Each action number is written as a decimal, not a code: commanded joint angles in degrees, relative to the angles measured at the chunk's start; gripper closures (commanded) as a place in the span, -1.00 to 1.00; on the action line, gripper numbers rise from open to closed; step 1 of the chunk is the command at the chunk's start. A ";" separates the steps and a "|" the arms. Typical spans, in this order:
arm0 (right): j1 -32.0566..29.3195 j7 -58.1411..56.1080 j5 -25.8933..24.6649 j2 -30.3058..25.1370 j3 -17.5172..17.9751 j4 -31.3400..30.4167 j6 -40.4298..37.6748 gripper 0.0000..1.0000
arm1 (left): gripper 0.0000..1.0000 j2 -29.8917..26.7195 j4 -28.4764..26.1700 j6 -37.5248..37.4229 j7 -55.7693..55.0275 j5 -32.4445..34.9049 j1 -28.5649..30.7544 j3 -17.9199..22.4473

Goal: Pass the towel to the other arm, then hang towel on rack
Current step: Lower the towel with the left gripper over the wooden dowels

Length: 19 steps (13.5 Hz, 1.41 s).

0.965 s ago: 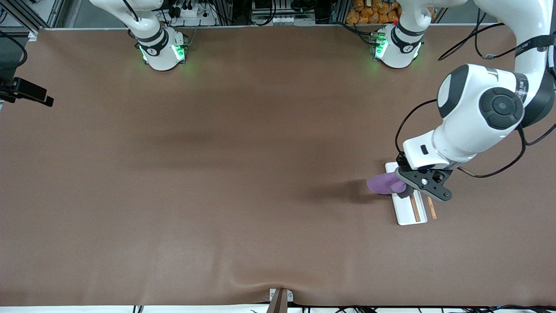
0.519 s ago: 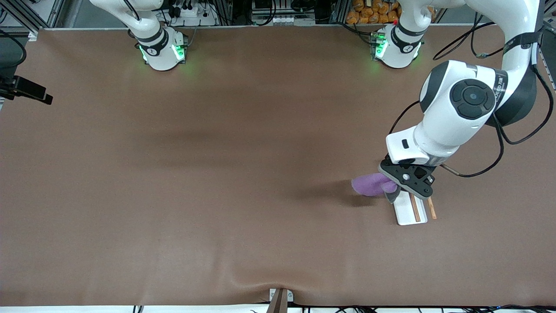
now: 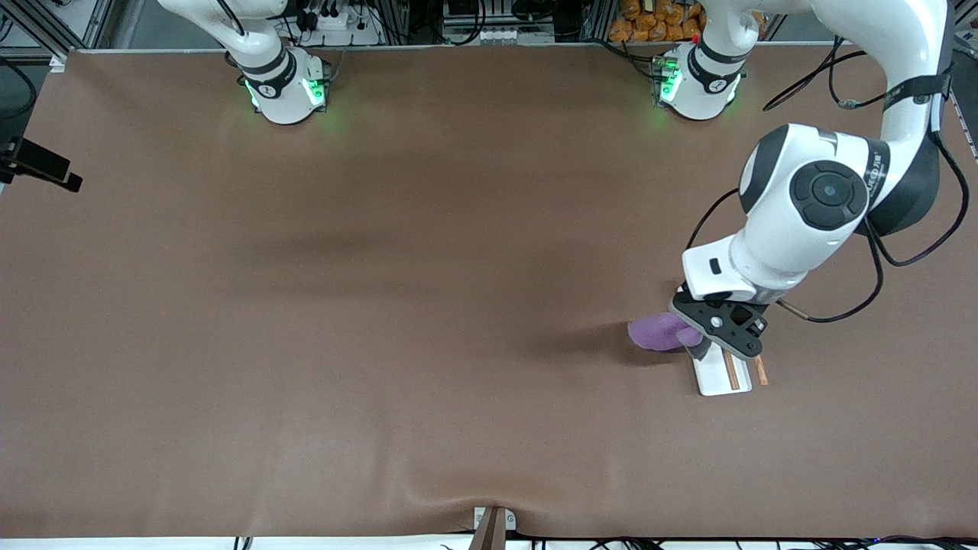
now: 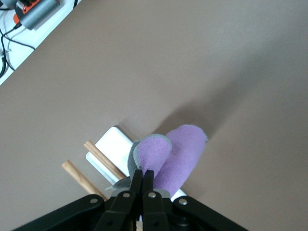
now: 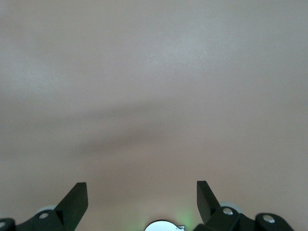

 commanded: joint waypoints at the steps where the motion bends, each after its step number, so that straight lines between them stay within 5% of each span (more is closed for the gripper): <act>1: -0.99 -0.26 -0.80 -1.81 1.11 -1.36 0.40 -1.00 | 1.00 -0.68 -0.84 -0.27 3.87 1.39 3.29 -0.17; 19: -0.38 -3.95 -1.41 -1.02 1.20 -0.30 -0.04 -1.00 | 1.00 -1.30 -4.80 -7.31 10.56 -7.83 17.01 -0.69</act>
